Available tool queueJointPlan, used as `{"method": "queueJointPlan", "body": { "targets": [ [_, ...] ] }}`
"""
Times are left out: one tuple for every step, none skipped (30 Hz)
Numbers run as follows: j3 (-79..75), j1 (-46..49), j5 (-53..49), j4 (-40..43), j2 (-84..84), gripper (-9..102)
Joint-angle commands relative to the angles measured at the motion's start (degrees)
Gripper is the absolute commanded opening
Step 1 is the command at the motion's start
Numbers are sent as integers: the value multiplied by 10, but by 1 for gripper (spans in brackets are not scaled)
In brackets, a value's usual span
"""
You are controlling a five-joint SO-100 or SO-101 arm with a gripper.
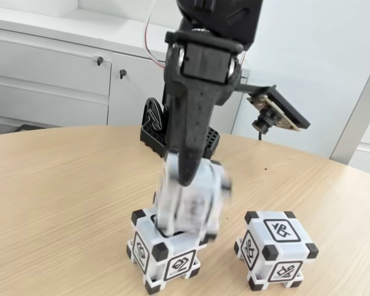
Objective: Stack cubes from left to right.
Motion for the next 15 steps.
{"method": "queueJointPlan", "body": {
  "targets": [
    [-4, 5, -2, 0, -1, 38],
    [-4, 5, -2, 0, -1, 38],
    [-4, 5, -2, 0, -1, 38],
    [-4, 5, -2, 0, -1, 38],
    [-4, 5, -1, 0, -1, 38],
    [-4, 5, -1, 0, -1, 38],
    [-4, 5, -1, 0, -1, 38],
    [-4, 4, 1, 0, -1, 38],
    [-4, 4, 3, 0, -1, 38],
    [-4, 0, 4, 0, 0, 38],
    [-4, -4, 7, 0, 1, 38],
    [-4, -4, 12, 1, 3, 38],
    [-4, -4, 18, 1, 5, 38],
    [-4, -4, 24, 1, 9, 38],
    [-4, -4, 27, 1, 11, 38]
  ]
}}
